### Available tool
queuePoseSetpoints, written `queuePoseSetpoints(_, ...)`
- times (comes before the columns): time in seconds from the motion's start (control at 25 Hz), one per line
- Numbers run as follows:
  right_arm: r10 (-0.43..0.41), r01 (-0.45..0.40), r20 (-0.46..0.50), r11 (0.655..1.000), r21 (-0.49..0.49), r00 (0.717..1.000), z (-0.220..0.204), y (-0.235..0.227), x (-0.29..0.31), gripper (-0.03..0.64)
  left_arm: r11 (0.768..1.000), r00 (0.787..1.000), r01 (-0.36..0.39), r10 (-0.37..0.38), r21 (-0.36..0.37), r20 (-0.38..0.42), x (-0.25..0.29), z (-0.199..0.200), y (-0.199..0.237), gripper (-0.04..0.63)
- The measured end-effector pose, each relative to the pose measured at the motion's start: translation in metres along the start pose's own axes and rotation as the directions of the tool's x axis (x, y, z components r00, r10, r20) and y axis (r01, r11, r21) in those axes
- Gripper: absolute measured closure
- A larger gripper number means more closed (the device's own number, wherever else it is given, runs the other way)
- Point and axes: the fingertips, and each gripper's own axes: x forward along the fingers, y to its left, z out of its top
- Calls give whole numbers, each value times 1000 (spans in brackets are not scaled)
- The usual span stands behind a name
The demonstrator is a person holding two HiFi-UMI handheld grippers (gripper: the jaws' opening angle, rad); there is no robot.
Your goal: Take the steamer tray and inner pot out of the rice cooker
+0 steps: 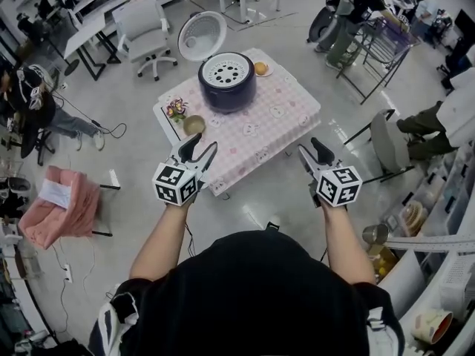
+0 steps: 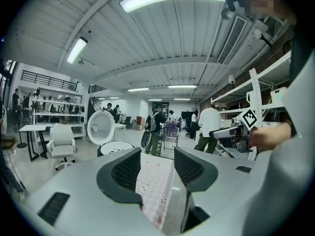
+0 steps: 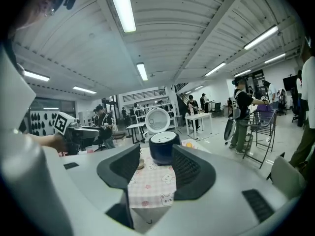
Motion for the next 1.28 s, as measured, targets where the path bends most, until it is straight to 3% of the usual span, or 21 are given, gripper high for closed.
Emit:
queuePoseSetpoints(0.4,94,-94,-48,996,-4,994,12,-71,39,399,998,998,-61,60,-21,-35,73,9,-9,376)
queuePoseSetpoints(0.64,144,-145,-79,989,-10,986,33,-106,51,397,995,995,-99,98,-30,-31,103,36,-20,376)
queuePoseSetpoints(1.28,234,-238,-144,971,-15,962,22,-117,110,397,982,986,-163,158,-94,-59,130,3,6,376)
